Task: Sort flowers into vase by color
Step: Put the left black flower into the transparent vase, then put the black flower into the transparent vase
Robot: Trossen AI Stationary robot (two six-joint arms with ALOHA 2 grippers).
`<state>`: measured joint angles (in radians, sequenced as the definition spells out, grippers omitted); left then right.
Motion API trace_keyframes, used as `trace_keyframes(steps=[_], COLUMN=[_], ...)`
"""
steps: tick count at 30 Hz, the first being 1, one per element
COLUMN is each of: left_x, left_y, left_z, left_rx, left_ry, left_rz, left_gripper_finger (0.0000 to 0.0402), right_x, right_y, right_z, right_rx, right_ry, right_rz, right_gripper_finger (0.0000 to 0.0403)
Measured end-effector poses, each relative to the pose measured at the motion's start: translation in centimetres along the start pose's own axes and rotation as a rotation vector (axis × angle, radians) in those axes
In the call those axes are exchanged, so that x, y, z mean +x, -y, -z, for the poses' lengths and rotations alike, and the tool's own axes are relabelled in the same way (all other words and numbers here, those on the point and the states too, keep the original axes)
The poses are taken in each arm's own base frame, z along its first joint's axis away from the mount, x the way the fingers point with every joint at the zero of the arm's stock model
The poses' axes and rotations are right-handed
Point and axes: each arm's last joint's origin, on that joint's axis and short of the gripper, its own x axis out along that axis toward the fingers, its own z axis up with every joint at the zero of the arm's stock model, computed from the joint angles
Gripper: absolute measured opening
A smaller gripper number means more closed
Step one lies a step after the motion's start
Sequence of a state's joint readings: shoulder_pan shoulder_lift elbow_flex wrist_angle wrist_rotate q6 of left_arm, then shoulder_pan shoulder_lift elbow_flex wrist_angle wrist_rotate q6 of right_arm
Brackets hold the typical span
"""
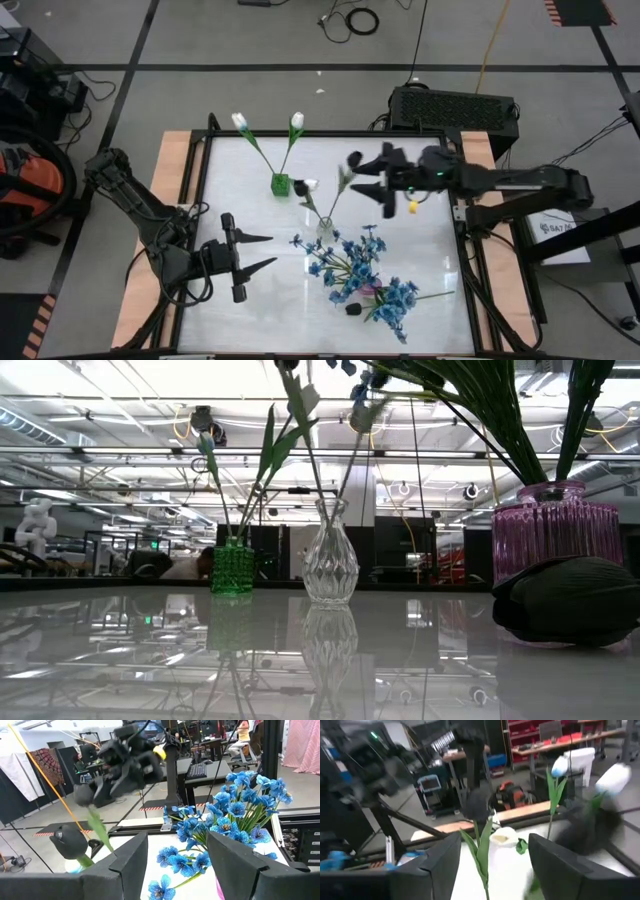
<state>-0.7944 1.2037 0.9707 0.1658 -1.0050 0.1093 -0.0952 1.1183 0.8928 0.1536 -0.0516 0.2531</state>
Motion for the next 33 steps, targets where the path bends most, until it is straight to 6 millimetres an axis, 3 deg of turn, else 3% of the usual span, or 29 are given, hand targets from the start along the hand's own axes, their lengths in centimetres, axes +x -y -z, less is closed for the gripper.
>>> trace_keyframes(steps=[5, 8, 18, 27, 33], left_x=[0.0, 0.0, 0.0, 0.0, 0.0], left_y=[0.0, 0.0, 0.0, 0.0, 0.0], left_z=[0.0, 0.0, 0.0, 0.4, 0.4], left_rx=[0.000, 0.000, -0.002, -0.020, -0.037], left_ry=[0.000, 0.000, 0.001, -0.025, -0.027], left_rz=[0.000, 0.000, 0.001, 0.003, 0.003], left_gripper_finger=[0.0209, 0.0209, 0.0209, 0.0209, 0.0209], right_x=[-3.9, -5.1, -6.7, -12.2, -15.1], right_y=[-0.9, -1.3, -2.7, -3.3, -2.8], right_z=[-1.8, -2.0, -0.5, -0.4, 1.0], right_rx=[-0.005, -0.007, -0.002, 0.030, 0.058], right_ry=[0.047, 0.051, -0.107, -0.250, -0.390], right_rz=[0.002, 0.026, 0.002, 0.077, 0.131], right_gripper_finger=[0.0226, 0.0226, 0.0226, 0.0226, 0.0226])
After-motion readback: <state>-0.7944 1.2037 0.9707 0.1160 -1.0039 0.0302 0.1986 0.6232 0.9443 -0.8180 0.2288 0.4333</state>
